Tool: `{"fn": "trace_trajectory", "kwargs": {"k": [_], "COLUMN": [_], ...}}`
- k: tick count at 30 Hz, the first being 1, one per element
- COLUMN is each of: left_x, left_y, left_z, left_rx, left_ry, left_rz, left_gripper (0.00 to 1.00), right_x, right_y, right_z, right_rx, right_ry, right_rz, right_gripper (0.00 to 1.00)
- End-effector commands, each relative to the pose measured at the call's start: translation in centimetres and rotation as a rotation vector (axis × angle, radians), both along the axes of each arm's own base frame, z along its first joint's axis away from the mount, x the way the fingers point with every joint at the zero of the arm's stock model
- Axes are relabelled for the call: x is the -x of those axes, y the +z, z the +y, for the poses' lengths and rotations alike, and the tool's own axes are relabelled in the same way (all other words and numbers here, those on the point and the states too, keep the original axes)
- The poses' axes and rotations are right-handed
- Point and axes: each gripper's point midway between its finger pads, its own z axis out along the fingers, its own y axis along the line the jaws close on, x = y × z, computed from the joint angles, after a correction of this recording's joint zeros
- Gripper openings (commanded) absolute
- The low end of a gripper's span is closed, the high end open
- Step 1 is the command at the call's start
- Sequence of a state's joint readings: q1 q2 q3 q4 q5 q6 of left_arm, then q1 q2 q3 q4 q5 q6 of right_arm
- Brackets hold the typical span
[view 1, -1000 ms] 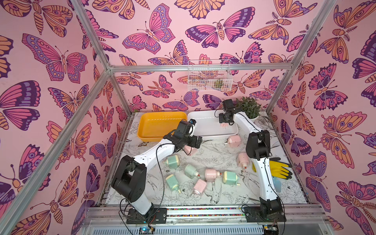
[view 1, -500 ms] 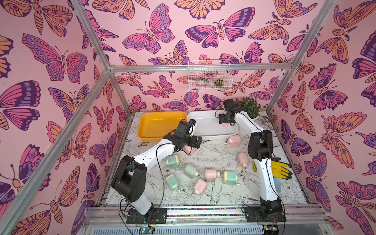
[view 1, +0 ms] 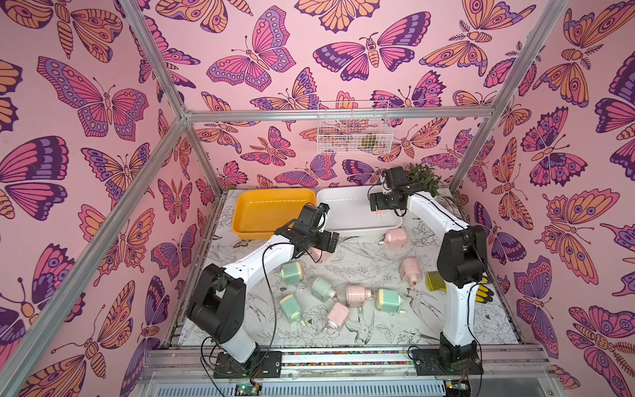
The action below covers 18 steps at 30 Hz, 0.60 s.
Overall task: Place the pencil sharpeners by color into the storage box
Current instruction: Pick up the pencil sharpener from the center of the board.
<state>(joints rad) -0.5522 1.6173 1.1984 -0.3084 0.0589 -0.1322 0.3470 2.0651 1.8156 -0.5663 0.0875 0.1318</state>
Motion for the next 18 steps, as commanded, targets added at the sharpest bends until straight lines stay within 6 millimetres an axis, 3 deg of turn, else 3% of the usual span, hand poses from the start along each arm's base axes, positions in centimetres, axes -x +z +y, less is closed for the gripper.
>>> {"fn": "trace_trajectory", "kwargs": {"k": [1, 9, 18], "left_x": [0.9, 2.5, 8.0], "left_y": [-0.3, -0.2, 0.3], "left_z": [0.7, -2.6, -7.8], "left_rx": [-0.031, 0.021, 0.135], "left_ry": [0.003, -0.174, -0.597], "left_rz": [0.008, 0.034, 0.044], "left_gripper": [1.00, 1.00, 1.00], "right_x": [1.3, 8.7, 17.8], "right_y": [2.5, 2.1, 0.6], "right_z": [-0.2, -3.8, -7.4], "right_rx": [-0.056, -0.018, -0.012], "right_ry": [-0.038, -0.108, -0.206], "right_rz": [-0.056, 0.022, 0.161], "right_gripper": [0.99, 0.99, 1.00]}}
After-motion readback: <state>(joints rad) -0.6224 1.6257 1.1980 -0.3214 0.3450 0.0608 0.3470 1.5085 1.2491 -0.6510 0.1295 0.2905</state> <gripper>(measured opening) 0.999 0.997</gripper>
